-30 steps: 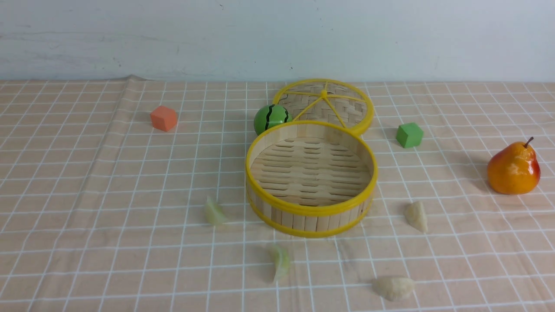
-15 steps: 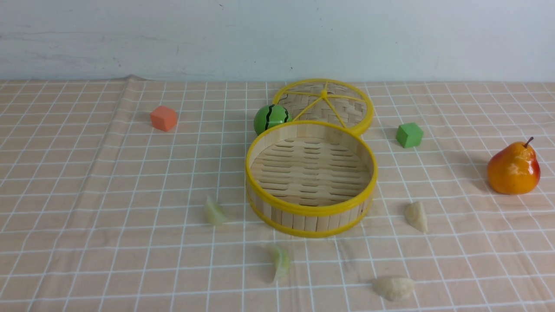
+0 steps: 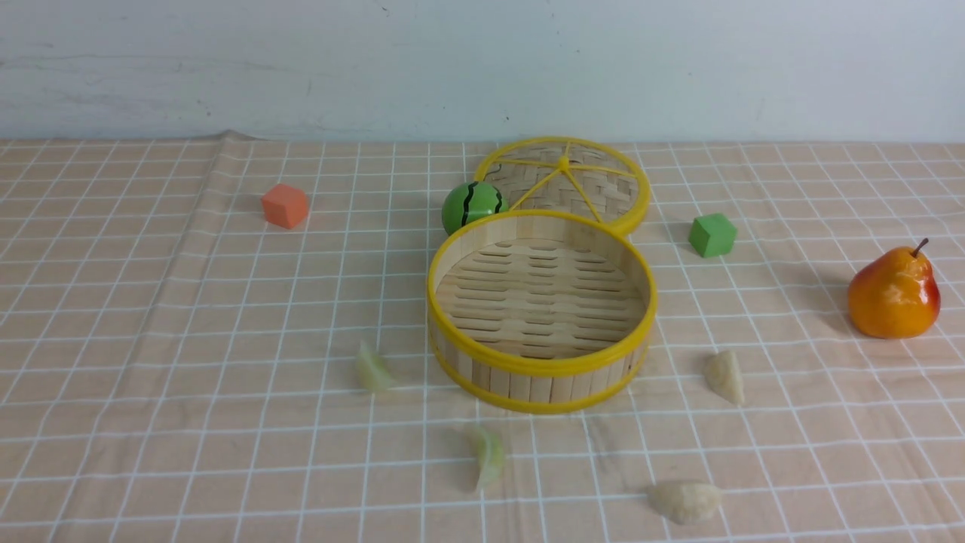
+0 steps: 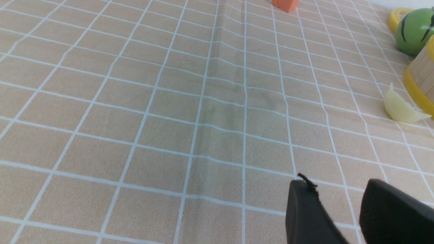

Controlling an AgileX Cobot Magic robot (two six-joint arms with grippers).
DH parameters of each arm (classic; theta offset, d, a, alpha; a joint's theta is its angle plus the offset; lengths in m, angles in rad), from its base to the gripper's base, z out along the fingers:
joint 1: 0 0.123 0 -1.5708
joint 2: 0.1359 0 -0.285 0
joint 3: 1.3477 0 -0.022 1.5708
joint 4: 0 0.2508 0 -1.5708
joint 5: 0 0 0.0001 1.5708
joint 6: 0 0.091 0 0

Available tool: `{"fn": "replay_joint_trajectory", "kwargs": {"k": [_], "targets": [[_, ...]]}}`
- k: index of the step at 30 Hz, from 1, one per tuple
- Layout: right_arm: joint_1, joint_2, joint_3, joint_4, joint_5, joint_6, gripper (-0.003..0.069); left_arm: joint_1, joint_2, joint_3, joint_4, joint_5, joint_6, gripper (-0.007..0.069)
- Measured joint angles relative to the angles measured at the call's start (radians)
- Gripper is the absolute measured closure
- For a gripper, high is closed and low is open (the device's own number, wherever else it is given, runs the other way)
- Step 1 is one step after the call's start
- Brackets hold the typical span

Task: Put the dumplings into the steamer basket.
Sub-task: Use the left arm to grab a dumpling

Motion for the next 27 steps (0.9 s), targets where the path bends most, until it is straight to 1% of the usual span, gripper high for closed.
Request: {"fn": "replay_joint_trajectory", "kwargs": {"k": [10, 14, 16, 17, 18, 19, 20, 21, 22, 23, 25, 27], "targets": [[0.0, 0.0, 0.0, 0.0, -0.001, 0.0, 0.0419, 0.0, 0.0, 0.0, 0.008, -0.001, 0.0, 0.0386], [0.0, 0.0, 0.001, 0.009, -0.002, 0.0, 0.0419, 0.0, 0.0, 0.0, -0.042, -0.013, -0.039, 0.0386], [0.0, 0.0, 0.001, 0.114, -0.003, 0.052, 0.0419, 0.0, 0.0, 0.0, -0.246, -0.033, -0.187, 0.0386], [0.0, 0.0, 0.002, 0.202, -0.004, 0.104, 0.0419, 0.0, 0.0, 0.0, -0.363, -0.039, -0.254, 0.0386], [0.0, 0.0, 0.003, 0.244, -0.004, 0.117, 0.0419, 0.0, 0.0, 0.0, -0.363, -0.041, -0.29, 0.0386], [0.0, 0.0, 0.004, 0.333, -0.003, 0.17, 0.0419, 0.0, 0.0, 0.0, -0.487, -0.045, -0.379, 0.0386], [0.0, 0.0, 0.007, 0.534, 0.004, 0.293, 0.0419, 0.0, 0.0, 0.0, -0.659, -0.045, -0.501, 0.0386], [0.0, 0.0, 0.01, 0.59, 0.006, 0.326, 0.0419, 0.0, 0.0, 0.0, -0.741, -0.044, -0.547, 0.0386], [0.0, 0.0, 0.013, 0.68, 0.009, 0.376, 0.0419, 0.0, 0.0, 0.0, -0.798, -0.044, -0.594, 0.0386], [0.0, 0.0, 0.014, 0.728, 0.011, 0.401, 0.0419, 0.0, 0.0, 0.0, -0.833, -0.043, -0.618, 0.0386], [0.0, 0.0, 0.014, 0.76, 0.012, 0.415, 0.0419, 0.0, 0.0, 0.0, -0.871, -0.038, -0.641, 0.0386], [0.0, 0.0, 0.014, 0.756, 0.007, 0.411, 0.0419, 0.0, 0.0, 0.0, -0.906, -0.027, -0.654, 0.0386]]}}
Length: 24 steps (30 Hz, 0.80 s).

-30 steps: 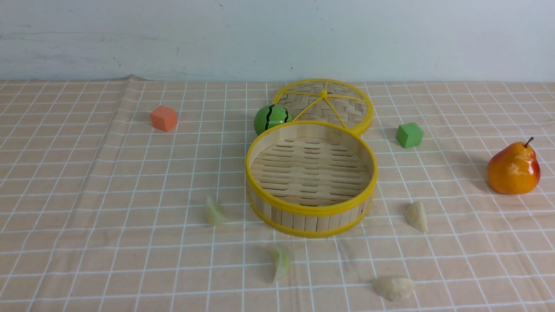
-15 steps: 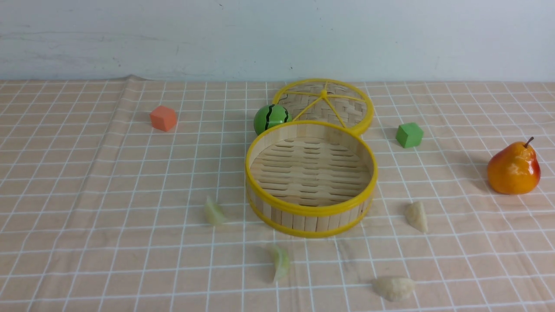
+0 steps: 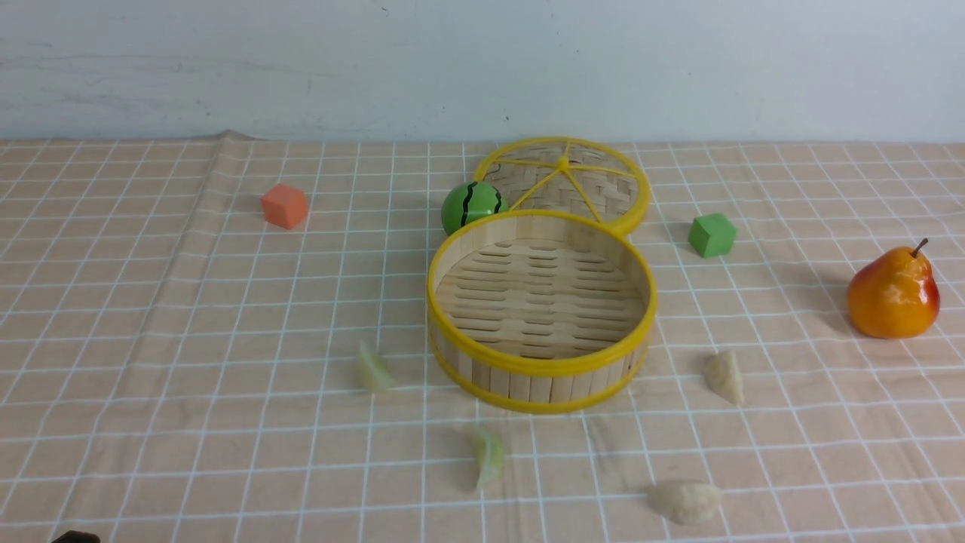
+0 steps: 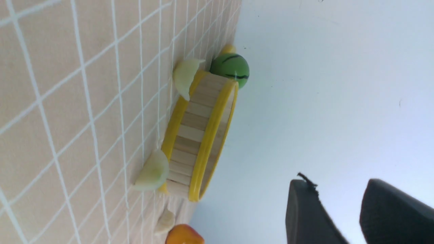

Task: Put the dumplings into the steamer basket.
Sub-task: Use the left arm to grab a dumpling

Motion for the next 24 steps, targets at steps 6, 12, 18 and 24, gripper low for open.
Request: {"fn": "replay_joint_trajectory", "kwargs": {"k": [6, 12, 18, 24], "targets": [[0.0, 0.0, -0.008, -0.006, 0.005, -0.119, 0.0419, 0.0, 0.0, -0.042, -0.067, 0.075, 0.223, 0.0386], [0.0, 0.047, -0.182, -0.011, 0.0, -0.441, 0.0449, 0.001, 0.007, -0.258, -0.033, 0.078, 0.648, 0.04], [0.0, 0.37, -0.456, -0.106, 0.127, -0.769, 0.0656, 0.001, 0.261, -0.479, 0.25, 0.314, 0.817, 0.0598], [0.024, 0.717, -0.713, -0.212, 0.417, -0.946, 0.0678, 0.001, 0.56, -0.691, 0.544, 0.598, 0.83, 0.0638]]}}
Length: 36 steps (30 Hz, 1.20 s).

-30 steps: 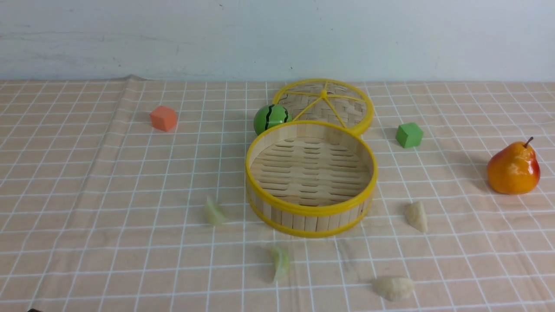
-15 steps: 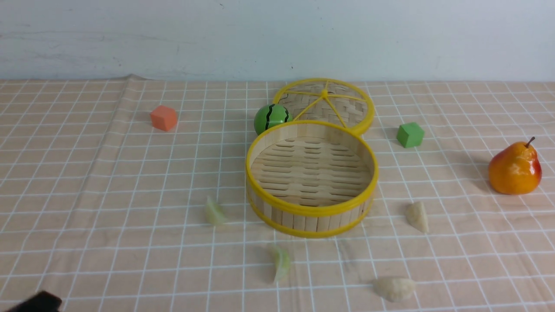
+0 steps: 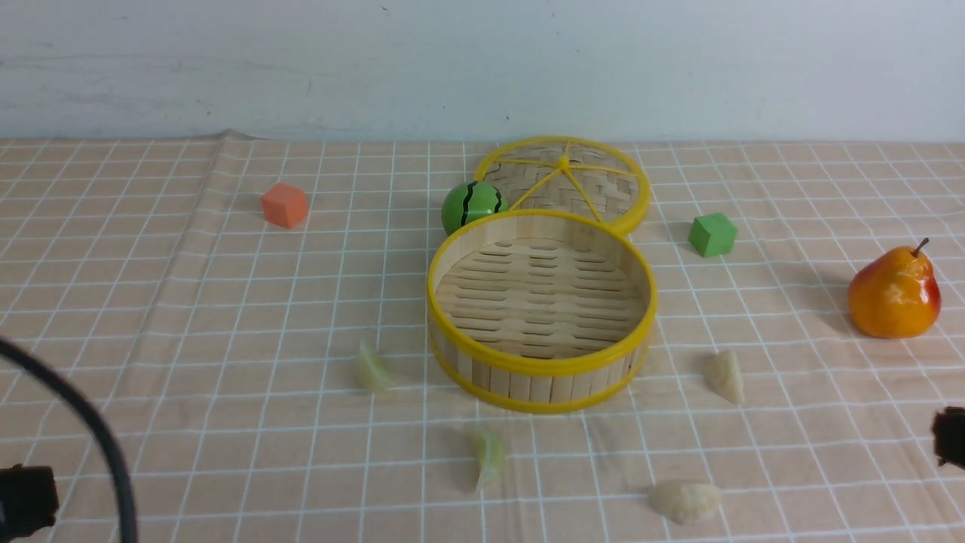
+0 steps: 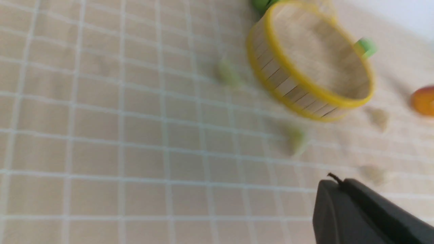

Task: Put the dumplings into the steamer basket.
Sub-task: Use the left arm to grab a dumpling

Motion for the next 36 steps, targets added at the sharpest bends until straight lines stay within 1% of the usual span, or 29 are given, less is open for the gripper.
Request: {"fn": "replay_joint_trajectory", "kwargs": {"k": [1, 2, 4, 5, 6, 7, 9, 11, 12, 14, 15, 16, 18, 20, 23, 24, 25, 26, 28, 30, 32, 36], "targets": [[0.042, 0.084, -0.048, -0.016, 0.055, -0.01, 0.0678, 0.0, 0.067, -0.048, 0.066, 0.048, 0.004, 0.0638], [0.085, 0.141, -0.085, -0.035, 0.096, -0.015, 0.0678, -0.003, 0.12, -0.076, 0.105, 0.078, 0.004, 0.0638], [0.205, 0.249, -0.153, -0.113, 0.191, -0.011, 0.0675, -0.052, 0.235, -0.122, 0.167, 0.103, 0.004, 0.0638], [0.217, 0.258, -0.158, -0.122, 0.191, -0.009, 0.0675, -0.052, 0.235, -0.125, 0.172, 0.104, 0.004, 0.0638], [0.31, 0.318, -0.195, -0.184, 0.25, 0.02, 0.0672, -0.108, 0.305, -0.149, 0.204, 0.103, 0.004, 0.0638], [0.365, 0.353, -0.215, -0.238, 0.295, 0.047, 0.067, -0.148, 0.348, -0.163, 0.225, 0.103, 0.004, 0.0638], [0.457, 0.383, -0.234, -0.319, 0.353, 0.11, 0.0669, -0.22, 0.424, -0.191, 0.262, 0.1, -0.01, 0.0638], [0.523, 0.388, -0.236, -0.4, 0.385, 0.176, 0.0667, -0.303, 0.509, -0.229, 0.306, 0.084, -0.052, 0.0638], [0.523, 0.387, -0.237, -0.406, 0.388, 0.176, 0.0667, -0.31, 0.526, -0.238, 0.314, 0.08, -0.057, 0.0637], [0.561, 0.374, -0.237, -0.457, 0.399, 0.235, 0.0665, -0.372, 0.605, -0.282, 0.354, 0.056, -0.111, 0.0625], [0.572, 0.356, -0.239, -0.482, 0.398, 0.267, 0.0664, -0.418, 0.668, -0.321, 0.384, 0.038, -0.153, 0.0594], [0.573, 0.349, -0.239, -0.485, 0.397, 0.272, 0.0663, -0.437, 0.687, -0.333, 0.392, 0.035, -0.169, 0.0583], [0.576, 0.314, -0.243, -0.497, 0.392, 0.287, 0.0661, -0.485, 0.773, -0.388, 0.427, 0.018, -0.208, 0.0519], [0.576, 0.264, -0.244, -0.5, 0.391, 0.295, 0.0659, -0.54, 0.915, -0.478, 0.459, -0.012, -0.291, 0.0374], [0.576, 0.214, -0.245, -0.503, 0.391, 0.298, 0.0657, -0.551, 1.057, -0.569, 0.475, -0.043, -0.435, 0.021], [0.576, 0.208, -0.245, -0.503, 0.391, 0.298, 0.0657, -0.548, 1.077, -0.581, 0.48, -0.046, -0.457, 0.0189], [0.576, 0.19, -0.245, -0.503, 0.392, 0.298, 0.0655, -0.539, 1.143, -0.616, 0.491, -0.051, -0.53, 0.0129], [0.576, 0.176, -0.245, -0.503, 0.394, 0.298, 0.0655, -0.53, 1.186, -0.642, 0.495, -0.055, -0.572, 0.0094], [0.576, 0.151, -0.245, -0.503, 0.4, 0.298, 0.0652, -0.509, 1.254, -0.681, 0.499, -0.065, -0.623, 0.0027], [0.576, 0.128, -0.245, -0.504, 0.412, 0.298, 0.065, -0.484, 1.316, -0.715, 0.497, -0.088, -0.651, -0.0003], [0.576, 0.115, -0.245, -0.507, 0.421, 0.298, 0.0648, -0.468, 1.349, -0.733, 0.494, -0.113, -0.66, -0.0004], [0.576, 0.101, -0.245, -0.529, 0.422, 0.298, 0.0647, -0.449, 1.394, -0.743, 0.481, -0.19, -0.678, 0.0041]]}}
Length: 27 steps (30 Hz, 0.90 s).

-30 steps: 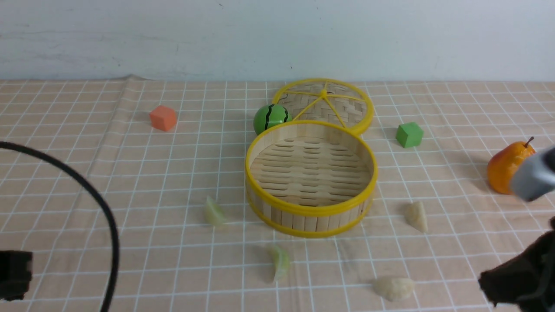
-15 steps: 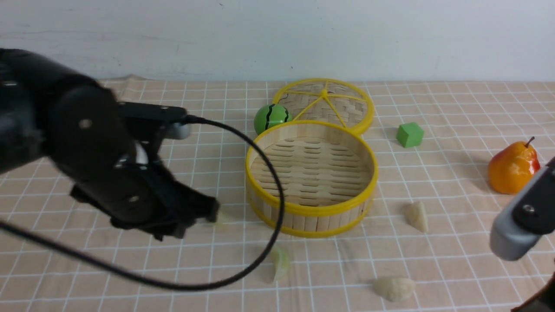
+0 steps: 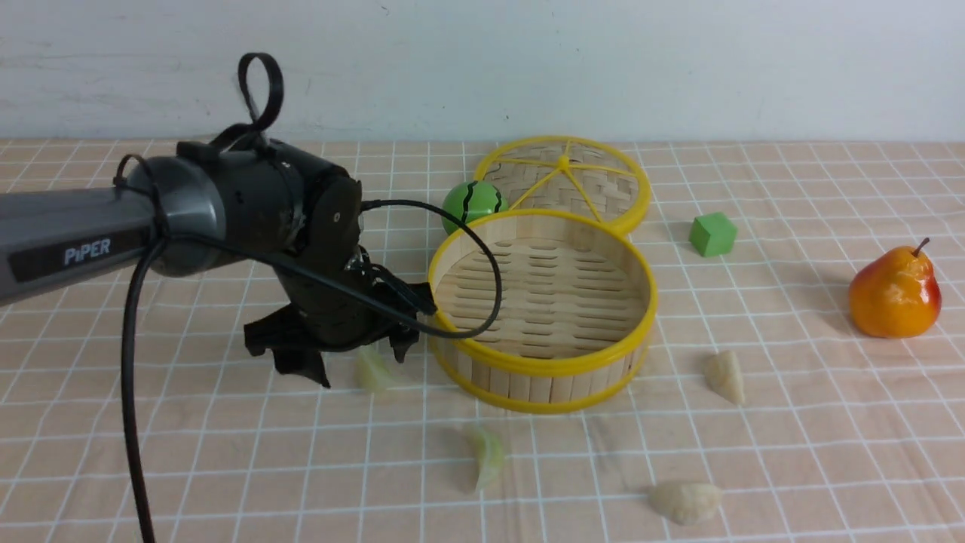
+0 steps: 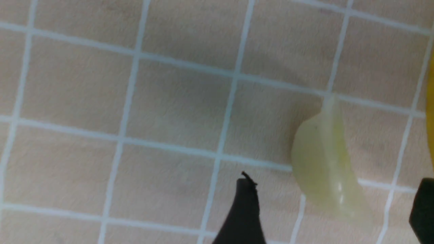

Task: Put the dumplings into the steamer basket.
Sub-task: Use the left arm to grab a dumpling, then use the left arm to put the dumpling into the steamer

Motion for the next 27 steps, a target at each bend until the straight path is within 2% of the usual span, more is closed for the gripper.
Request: {"fn": "replay_joint_trajectory", "kwargs": {"k": [1, 2, 10, 17, 21, 27], "targets": [[0.0, -0.001, 0.0, -0.012, 0.0, 0.0, 0.0646, 0.001, 0.02, 0.0, -0.003, -0.037, -0.009, 0.0084], [0.0, -0.001, 0.0, -0.016, 0.0, 0.0, 0.0646, 0.001, 0.023, 0.0, -0.003, -0.037, -0.009, 0.0084], [0.0, -0.001, 0.0, -0.062, 0.0, 0.0, 0.064, 0.001, 0.088, -0.005, -0.02, -0.084, -0.018, 0.0385], [0.0, -0.001, 0.0, -0.061, 0.0, 0.0, 0.0634, 0.001, 0.067, -0.005, -0.009, -0.071, 0.01, 0.0384], [0.0, -0.001, 0.0, -0.062, 0.0, 0.0, 0.0627, -0.01, -0.033, -0.005, -0.002, -0.048, 0.081, 0.0384], [0.0, -0.003, -0.005, -0.105, 0.002, 0.007, 0.0627, -0.135, -0.099, -0.151, -0.007, -0.037, 0.17, 0.0384]]}}
